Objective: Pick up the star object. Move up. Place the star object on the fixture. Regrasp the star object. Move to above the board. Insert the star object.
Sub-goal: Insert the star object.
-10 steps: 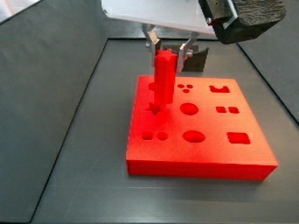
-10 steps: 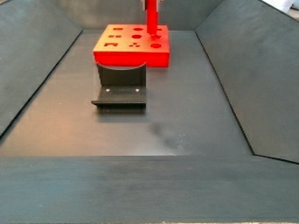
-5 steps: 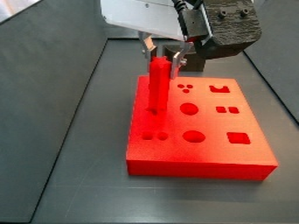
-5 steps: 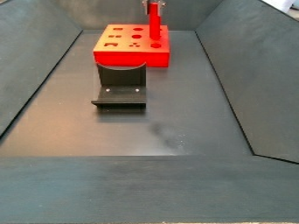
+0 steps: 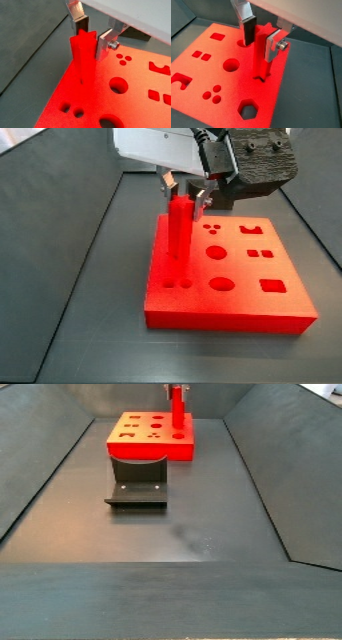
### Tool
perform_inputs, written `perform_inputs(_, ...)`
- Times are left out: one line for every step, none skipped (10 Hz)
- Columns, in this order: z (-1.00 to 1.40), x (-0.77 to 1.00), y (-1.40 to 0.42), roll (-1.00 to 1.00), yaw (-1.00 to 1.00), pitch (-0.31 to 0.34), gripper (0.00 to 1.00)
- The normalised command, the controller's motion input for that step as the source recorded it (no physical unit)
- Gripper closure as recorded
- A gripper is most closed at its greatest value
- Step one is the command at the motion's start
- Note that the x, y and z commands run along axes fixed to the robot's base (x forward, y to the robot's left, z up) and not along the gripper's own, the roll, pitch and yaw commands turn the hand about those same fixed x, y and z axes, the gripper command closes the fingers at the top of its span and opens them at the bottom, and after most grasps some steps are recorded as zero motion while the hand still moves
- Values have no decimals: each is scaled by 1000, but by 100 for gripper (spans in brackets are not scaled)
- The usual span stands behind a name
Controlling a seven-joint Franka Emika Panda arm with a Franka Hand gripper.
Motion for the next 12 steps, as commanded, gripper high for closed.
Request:
perform_inputs(-463, 43, 203, -79, -440, 33, 100)
perform_inputs(0, 0, 0, 0, 0, -16, 100)
perform_inputs(0, 0, 0, 7, 0, 0, 100)
perform_inputs(-220, 14, -20, 0, 0, -7, 100)
perform_inputs(-583, 117, -83, 4, -14, -20, 100)
perform_inputs(-911, 103, -31, 0, -69, -50, 100)
perform_inputs(-1000, 157, 0, 0, -89, -43, 100)
perform_inputs(-1000, 169, 0, 0, -63, -29, 100)
perform_inputs(0, -26, 29, -34, 0, -53, 100)
perform_inputs(0, 9, 0, 0, 0, 14, 100)
perform_inputs(0, 0, 0, 0, 0, 6, 100)
perform_inputs(0, 0, 0, 0, 0, 0, 100)
